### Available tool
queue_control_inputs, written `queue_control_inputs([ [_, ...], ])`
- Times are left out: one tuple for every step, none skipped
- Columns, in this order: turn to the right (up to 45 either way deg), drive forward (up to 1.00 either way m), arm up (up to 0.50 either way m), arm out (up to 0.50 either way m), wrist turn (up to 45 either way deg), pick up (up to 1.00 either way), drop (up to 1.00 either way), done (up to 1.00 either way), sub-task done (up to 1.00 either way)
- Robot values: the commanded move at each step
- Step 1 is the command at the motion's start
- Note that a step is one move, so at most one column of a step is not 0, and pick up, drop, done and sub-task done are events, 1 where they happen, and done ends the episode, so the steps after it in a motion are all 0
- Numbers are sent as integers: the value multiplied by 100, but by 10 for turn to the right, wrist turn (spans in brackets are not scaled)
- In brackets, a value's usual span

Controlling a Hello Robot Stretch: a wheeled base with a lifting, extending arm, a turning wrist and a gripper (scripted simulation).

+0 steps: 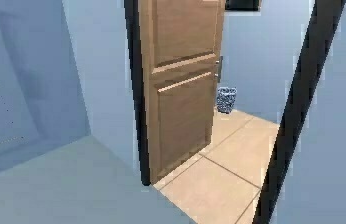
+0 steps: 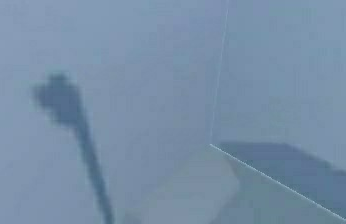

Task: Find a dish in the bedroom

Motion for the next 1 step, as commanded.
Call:
queue_control_inputs([
  [-360,0,0,0,0,0,0,0,0],
])
